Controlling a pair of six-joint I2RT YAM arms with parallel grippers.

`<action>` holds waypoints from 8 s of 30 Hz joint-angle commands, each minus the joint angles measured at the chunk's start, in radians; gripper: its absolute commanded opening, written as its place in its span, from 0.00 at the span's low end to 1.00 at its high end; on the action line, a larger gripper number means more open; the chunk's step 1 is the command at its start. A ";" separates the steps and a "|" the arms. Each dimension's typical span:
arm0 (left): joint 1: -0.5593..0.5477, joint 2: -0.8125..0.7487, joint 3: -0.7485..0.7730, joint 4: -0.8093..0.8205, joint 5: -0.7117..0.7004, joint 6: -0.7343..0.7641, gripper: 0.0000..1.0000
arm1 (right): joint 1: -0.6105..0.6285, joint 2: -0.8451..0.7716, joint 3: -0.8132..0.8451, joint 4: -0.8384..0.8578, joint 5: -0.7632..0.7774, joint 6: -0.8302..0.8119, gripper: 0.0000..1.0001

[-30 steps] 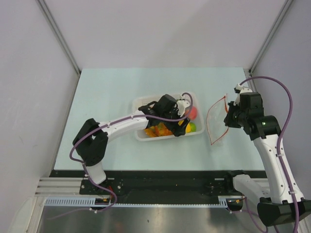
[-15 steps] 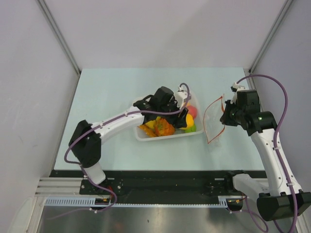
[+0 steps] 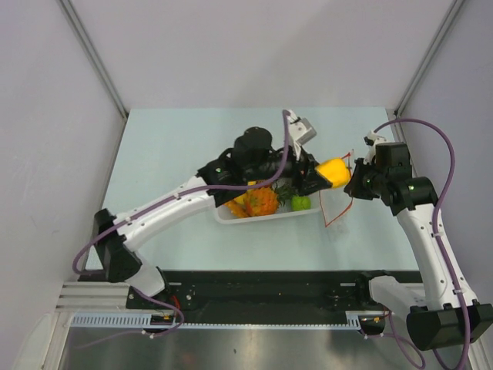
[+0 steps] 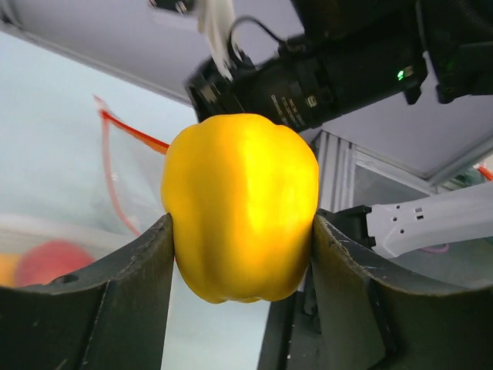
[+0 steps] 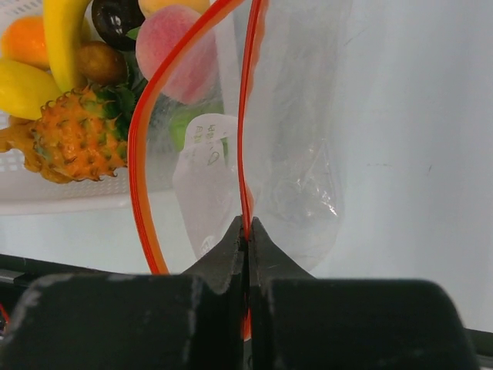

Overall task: Place the food in the zip-top bag and seal the zipper
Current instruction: Place the fake fruit in the zipper food storage bag, then pick up the fake fruit from the bin, then place the fake fruit in the zipper food storage bag, then adjust the zipper food storage bag at the center of the board, then pick up the fake fruit from the bin.

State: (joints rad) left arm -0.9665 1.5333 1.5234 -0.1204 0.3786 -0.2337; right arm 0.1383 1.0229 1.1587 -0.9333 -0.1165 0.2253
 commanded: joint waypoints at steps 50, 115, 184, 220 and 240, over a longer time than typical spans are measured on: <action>0.147 0.429 0.093 -0.010 -0.016 0.471 1.00 | -0.281 -0.004 0.050 -0.056 -0.500 -0.034 0.00; -0.020 0.349 0.090 -0.044 0.088 0.262 0.62 | -0.353 -0.041 -0.097 -0.105 -0.666 -0.129 0.00; 0.081 0.332 0.261 -0.253 0.068 0.206 0.01 | -0.378 0.059 0.114 -0.171 -0.230 -0.497 0.00; 0.190 0.326 0.169 -0.188 0.126 0.213 0.59 | -0.381 0.028 0.017 -0.067 -0.347 -0.297 0.00; 0.262 0.577 0.280 -0.203 -0.130 0.577 0.89 | -0.401 0.129 0.065 -0.035 -0.399 -0.293 0.00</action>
State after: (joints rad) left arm -0.6849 2.0563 1.7603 -0.2745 0.3107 0.2268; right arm -0.2493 1.1522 1.1732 -0.9878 -0.5068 -0.0601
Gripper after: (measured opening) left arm 0.898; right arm 0.010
